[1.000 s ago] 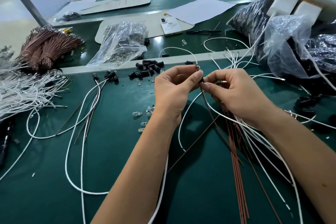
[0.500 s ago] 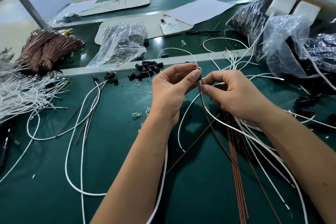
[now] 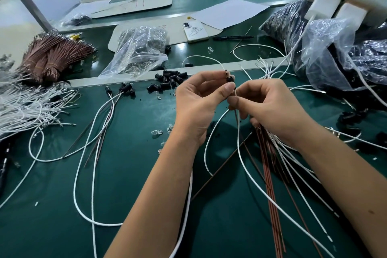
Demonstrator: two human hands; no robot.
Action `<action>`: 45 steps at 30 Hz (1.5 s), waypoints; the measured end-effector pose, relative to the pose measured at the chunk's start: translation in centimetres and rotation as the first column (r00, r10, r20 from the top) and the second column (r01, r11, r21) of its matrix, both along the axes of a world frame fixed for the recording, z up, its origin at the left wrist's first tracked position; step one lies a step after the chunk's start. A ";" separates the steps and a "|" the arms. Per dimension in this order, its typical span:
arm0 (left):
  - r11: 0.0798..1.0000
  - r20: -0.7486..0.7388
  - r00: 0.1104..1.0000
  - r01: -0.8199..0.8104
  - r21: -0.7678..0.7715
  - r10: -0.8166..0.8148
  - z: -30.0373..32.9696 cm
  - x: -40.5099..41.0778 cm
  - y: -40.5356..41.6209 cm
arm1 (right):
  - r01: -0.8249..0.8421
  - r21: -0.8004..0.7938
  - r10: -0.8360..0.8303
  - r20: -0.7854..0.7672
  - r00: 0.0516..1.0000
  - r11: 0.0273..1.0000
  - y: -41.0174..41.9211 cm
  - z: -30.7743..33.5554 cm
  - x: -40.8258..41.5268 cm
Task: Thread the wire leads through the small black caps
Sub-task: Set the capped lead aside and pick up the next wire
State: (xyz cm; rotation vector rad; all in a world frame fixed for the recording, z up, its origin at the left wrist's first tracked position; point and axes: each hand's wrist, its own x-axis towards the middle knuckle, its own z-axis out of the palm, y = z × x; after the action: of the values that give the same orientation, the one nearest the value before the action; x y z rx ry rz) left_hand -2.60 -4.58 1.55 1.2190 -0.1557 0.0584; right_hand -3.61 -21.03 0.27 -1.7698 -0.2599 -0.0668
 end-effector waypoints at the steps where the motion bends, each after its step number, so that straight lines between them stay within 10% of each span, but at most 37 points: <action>1: 1.000 0.001 1.000 -0.005 0.003 0.005 0.0 0.0 -0.1 | 0.009 0.018 -0.009 0.005 1.000 1.000 0.0 0.0 0.0; 45: 0.997 -0.022 0.997 -0.070 0.020 0.070 0.2 -0.2 -0.2 | -0.143 -0.025 0.140 -0.110 0.984 0.989 -0.1 0.3 0.0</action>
State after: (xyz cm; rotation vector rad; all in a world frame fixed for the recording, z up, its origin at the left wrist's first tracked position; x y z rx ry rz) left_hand -2.80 -4.79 1.73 1.2440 -0.0938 0.1045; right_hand -3.61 -21.15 0.60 -1.7762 -0.3095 0.1355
